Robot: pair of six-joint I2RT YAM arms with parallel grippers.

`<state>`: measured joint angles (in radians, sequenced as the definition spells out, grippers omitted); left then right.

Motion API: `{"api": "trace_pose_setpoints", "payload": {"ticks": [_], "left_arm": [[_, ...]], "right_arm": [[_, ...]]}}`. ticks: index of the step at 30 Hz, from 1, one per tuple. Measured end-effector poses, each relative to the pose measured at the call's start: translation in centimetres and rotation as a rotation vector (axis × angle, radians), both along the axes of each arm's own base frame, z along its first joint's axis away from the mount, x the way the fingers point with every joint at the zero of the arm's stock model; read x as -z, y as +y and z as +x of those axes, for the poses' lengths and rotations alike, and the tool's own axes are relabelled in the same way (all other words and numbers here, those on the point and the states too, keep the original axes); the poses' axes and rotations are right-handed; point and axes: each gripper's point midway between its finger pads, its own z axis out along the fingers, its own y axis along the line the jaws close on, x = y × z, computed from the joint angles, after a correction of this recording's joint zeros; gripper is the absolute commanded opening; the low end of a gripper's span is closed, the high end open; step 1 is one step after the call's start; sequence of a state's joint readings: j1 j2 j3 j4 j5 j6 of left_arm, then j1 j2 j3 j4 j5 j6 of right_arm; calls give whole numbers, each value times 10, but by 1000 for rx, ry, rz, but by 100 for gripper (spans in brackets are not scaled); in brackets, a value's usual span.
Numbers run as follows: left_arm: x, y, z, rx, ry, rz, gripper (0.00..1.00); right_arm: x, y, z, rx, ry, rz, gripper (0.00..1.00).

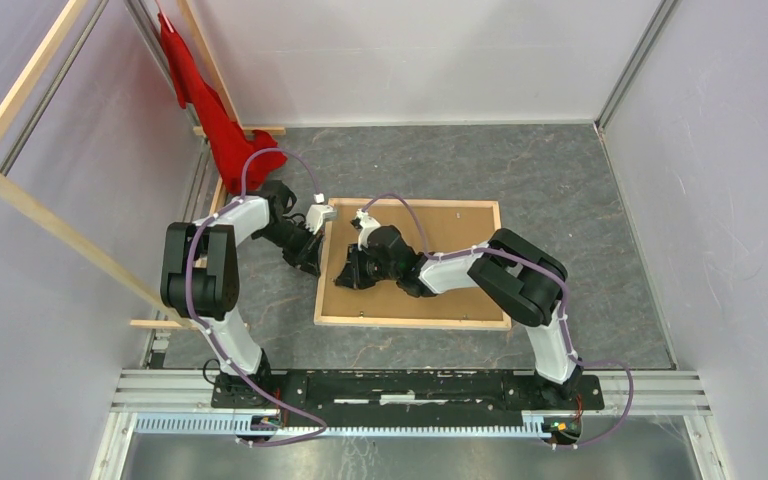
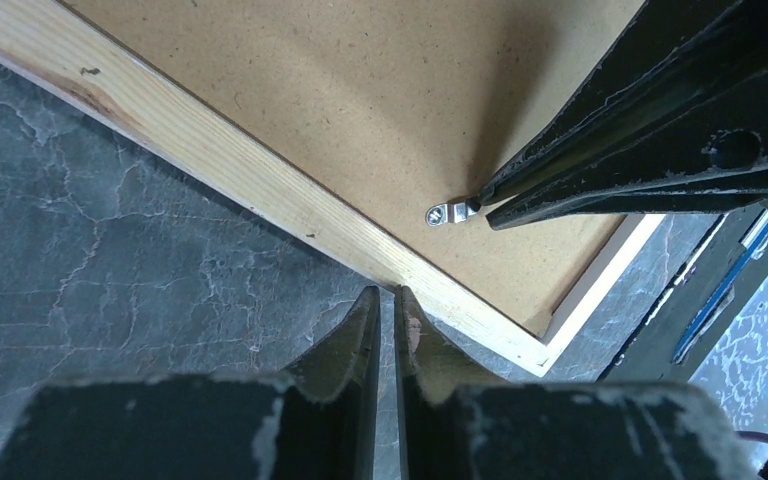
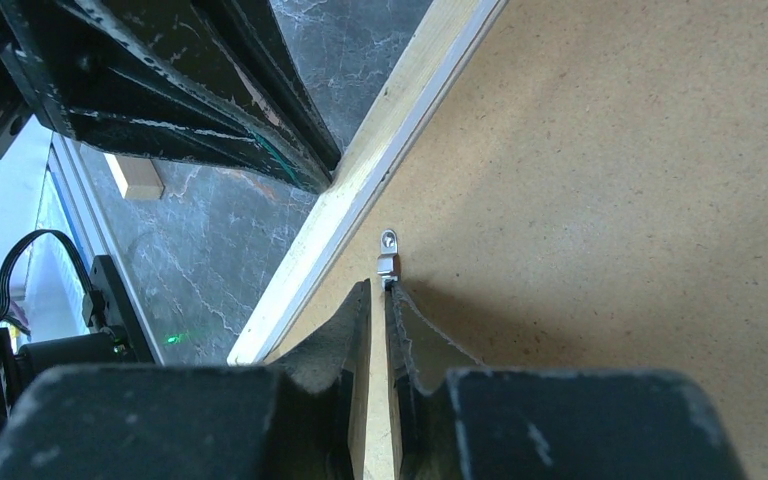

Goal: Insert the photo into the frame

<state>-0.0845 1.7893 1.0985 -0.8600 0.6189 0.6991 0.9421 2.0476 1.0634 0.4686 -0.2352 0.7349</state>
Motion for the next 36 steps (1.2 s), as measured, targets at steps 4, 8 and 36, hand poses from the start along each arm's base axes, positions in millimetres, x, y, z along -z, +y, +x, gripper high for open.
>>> {"api": "trace_pose_setpoints", "payload": {"ticks": [4,8,36], "left_arm": [[0,1,0,-1,-3,4,16],[0,1,0,-5,-2,5,15],[1,2,-2,-7,-6,15,15]], "right_arm": [[1,0,0,0,0,-1,14],[1,3,2,-1,0,2,14],[0,-4,16,28,-10,1,13]]}}
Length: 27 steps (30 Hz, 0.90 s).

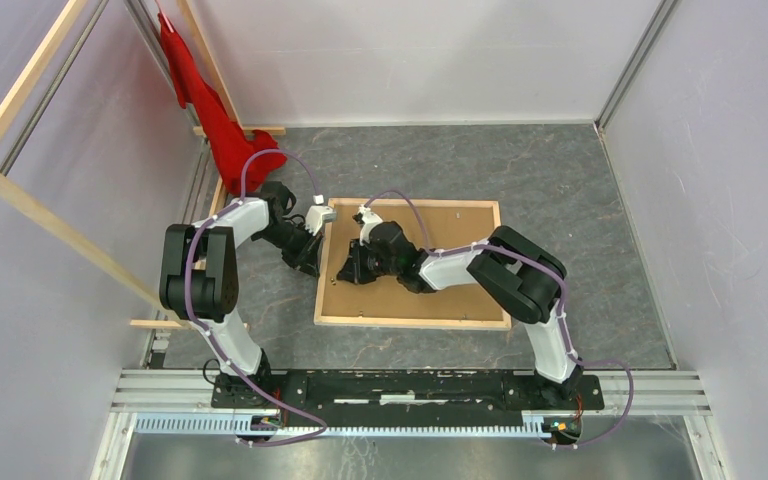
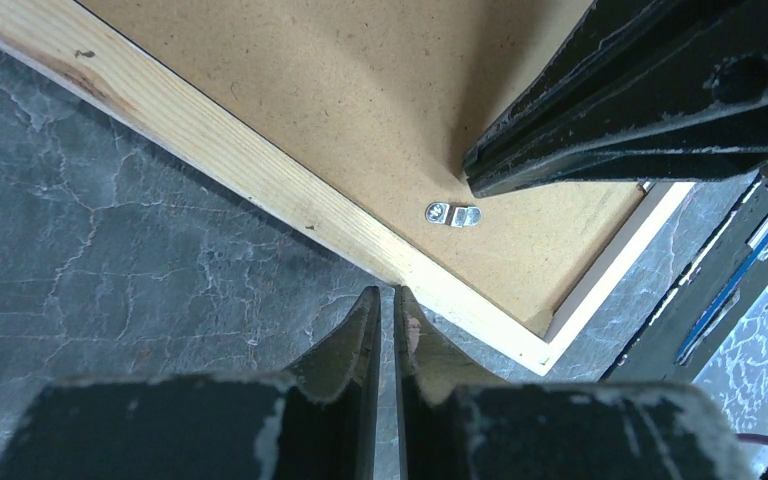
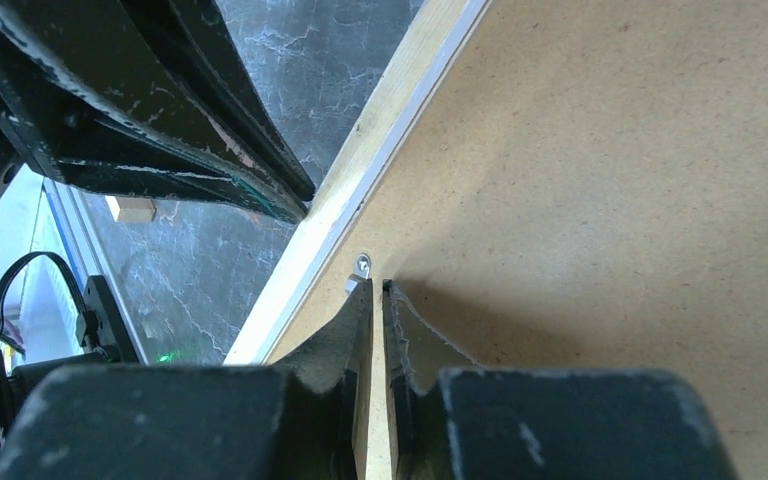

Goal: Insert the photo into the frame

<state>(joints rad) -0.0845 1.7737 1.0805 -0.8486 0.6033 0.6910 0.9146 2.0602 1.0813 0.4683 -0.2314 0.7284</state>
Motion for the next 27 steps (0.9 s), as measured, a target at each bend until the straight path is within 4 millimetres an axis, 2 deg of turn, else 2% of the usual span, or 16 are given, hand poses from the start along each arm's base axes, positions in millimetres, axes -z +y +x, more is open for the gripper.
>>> {"api": "trace_pose_setpoints", "payload": {"ticks": [10,27], "left_arm": [[0,0,0,-2,1,0,15],[0,0,0,-3,1,0,15]], "right_arm": [[0,9,-14,-25,5,15,12],[2,18,-13,-33,22,43,11]]}}
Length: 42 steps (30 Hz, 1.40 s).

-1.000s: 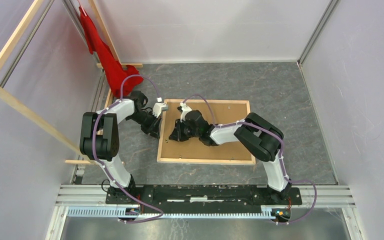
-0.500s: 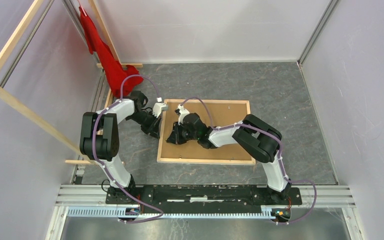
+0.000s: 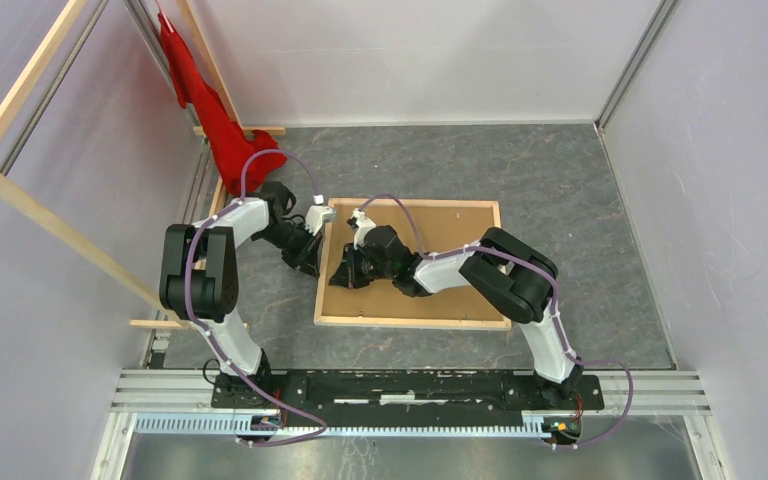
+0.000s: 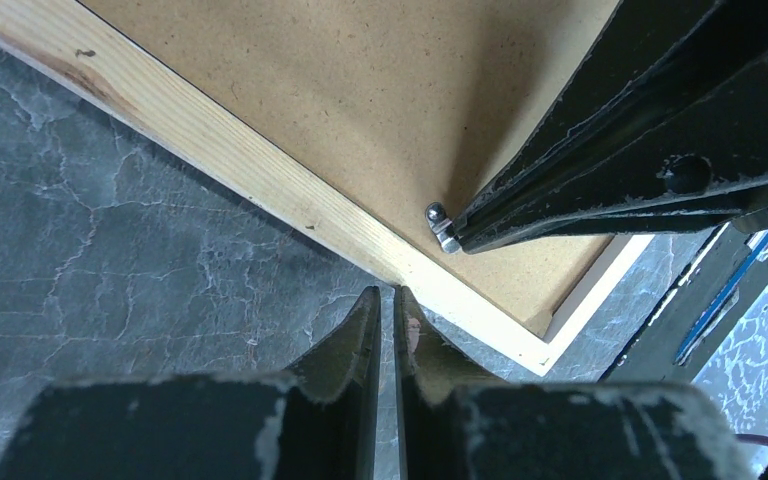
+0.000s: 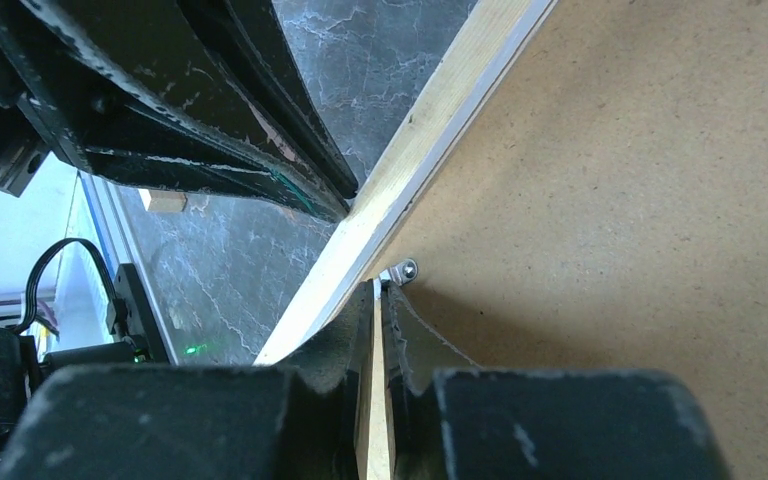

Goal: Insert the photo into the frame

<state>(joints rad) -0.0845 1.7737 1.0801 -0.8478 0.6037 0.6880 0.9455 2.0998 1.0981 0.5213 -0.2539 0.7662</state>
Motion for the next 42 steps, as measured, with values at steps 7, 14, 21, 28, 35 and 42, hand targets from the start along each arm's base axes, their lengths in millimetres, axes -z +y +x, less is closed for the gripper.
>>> {"api": "trace_pose_setpoints", "payload": {"ticks": [7,14,21,28,35,42], "left_arm": [[0,0,0,0,0,0,15],[0,0,0,0,-2,-1,15],[0,0,0,1,-8,-1,15],[0,0,0,1,-8,-1,14],[0,0,0,1,-8,-1,14],[0,0,0,1,-9,-1,14]], "right_arm": [[0,2,0,1,13,11,11],[1,3,2,5,23,20,11],[0,5,2,0,33,26,11],[0,5,2,3,37,28,11],[0,6,5,13,31,29,10],[0,7,5,12,31,29,11]]}}
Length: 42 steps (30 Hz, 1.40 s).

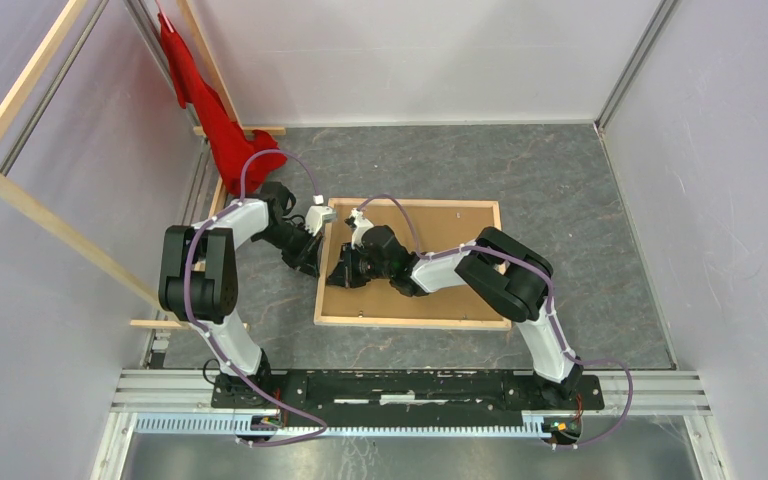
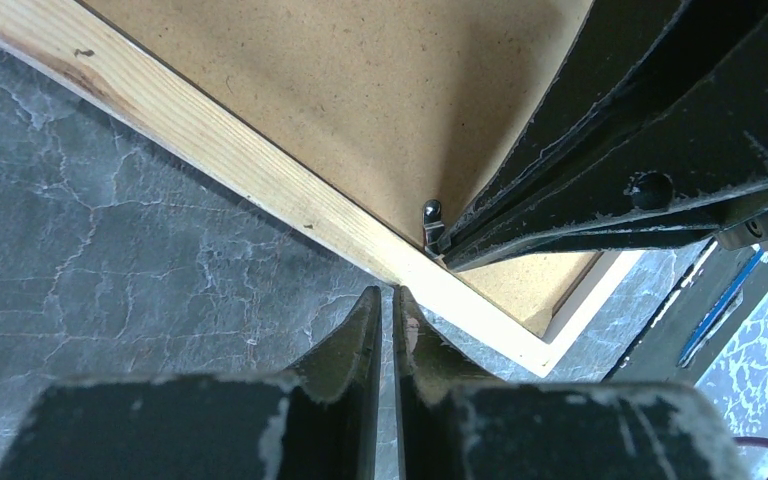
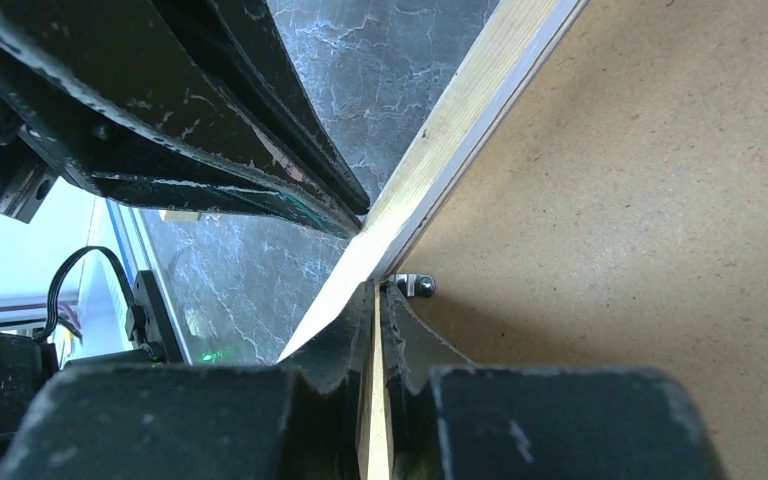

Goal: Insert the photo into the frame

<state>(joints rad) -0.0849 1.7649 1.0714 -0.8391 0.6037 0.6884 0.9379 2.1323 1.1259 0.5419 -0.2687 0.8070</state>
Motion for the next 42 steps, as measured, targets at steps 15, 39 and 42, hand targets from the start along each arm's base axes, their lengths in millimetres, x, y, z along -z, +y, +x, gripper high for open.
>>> {"api": "trace_pose_setpoints", "payload": {"ticks": [15,39,42], "left_arm": [[5,9,-1,19,-16,53,15],[2,2,-9,21,14,9,17],[2,2,-9,21,14,9,17]], "right_arm": [[-84,-81,19,149,-127,98,56],[-16,-5,-7,50,-29,7,12],[-7,-7,-7,60,-16,-19,11]]}}
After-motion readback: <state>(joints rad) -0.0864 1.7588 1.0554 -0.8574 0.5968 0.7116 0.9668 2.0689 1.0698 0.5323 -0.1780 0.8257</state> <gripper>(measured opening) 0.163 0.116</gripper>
